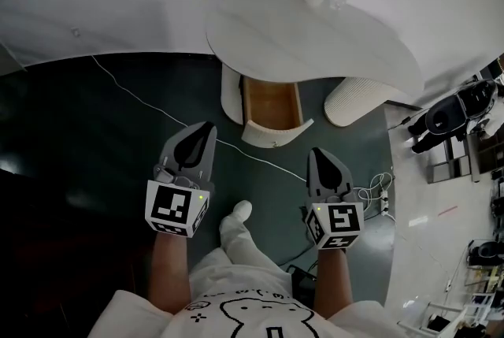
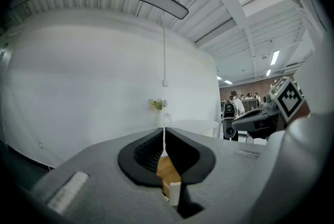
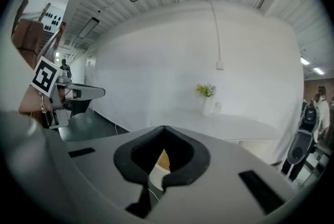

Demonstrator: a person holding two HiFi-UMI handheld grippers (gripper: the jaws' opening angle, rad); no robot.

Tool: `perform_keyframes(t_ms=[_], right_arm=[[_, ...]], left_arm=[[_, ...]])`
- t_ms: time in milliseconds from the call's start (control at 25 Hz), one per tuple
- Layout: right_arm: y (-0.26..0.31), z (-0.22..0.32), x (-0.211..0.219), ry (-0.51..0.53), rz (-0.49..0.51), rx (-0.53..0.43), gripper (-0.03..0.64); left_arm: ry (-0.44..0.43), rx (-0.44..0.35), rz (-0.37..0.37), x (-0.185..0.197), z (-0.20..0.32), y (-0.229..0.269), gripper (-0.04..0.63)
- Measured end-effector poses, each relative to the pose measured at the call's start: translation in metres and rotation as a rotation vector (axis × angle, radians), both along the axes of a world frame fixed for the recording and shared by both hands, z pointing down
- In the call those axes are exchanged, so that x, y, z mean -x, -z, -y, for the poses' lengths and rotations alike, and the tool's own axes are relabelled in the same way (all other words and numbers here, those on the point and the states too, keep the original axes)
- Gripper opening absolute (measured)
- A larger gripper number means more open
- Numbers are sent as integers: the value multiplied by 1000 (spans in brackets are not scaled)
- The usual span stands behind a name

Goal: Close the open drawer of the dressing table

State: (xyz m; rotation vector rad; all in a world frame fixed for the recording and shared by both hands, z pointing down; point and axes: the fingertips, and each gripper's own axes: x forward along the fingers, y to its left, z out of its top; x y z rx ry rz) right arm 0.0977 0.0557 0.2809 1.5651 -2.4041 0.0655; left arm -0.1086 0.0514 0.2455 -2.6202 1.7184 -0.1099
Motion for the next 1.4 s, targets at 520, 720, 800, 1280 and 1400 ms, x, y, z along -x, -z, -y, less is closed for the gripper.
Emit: perform_keyframes(t_ms=[520, 720, 800, 1280, 1400], right_arm=[[-97, 104, -33, -52, 20, 211, 0], [-139, 113, -36, -76, 31, 307, 2], [-157, 112, -34, -76, 36, 341, 3], [-279, 119, -18, -101, 45, 508, 17], [-302, 119, -15, -115, 57, 535, 17]], left_arm=[[-110, 102, 38, -48, 129, -45, 18], [-151, 162, 47, -62, 150, -75, 18], [-162, 187, 46, -65, 158, -89, 18], [-259, 241, 54, -82, 197, -169, 18], [-262, 242, 34, -82, 203, -181, 18]])
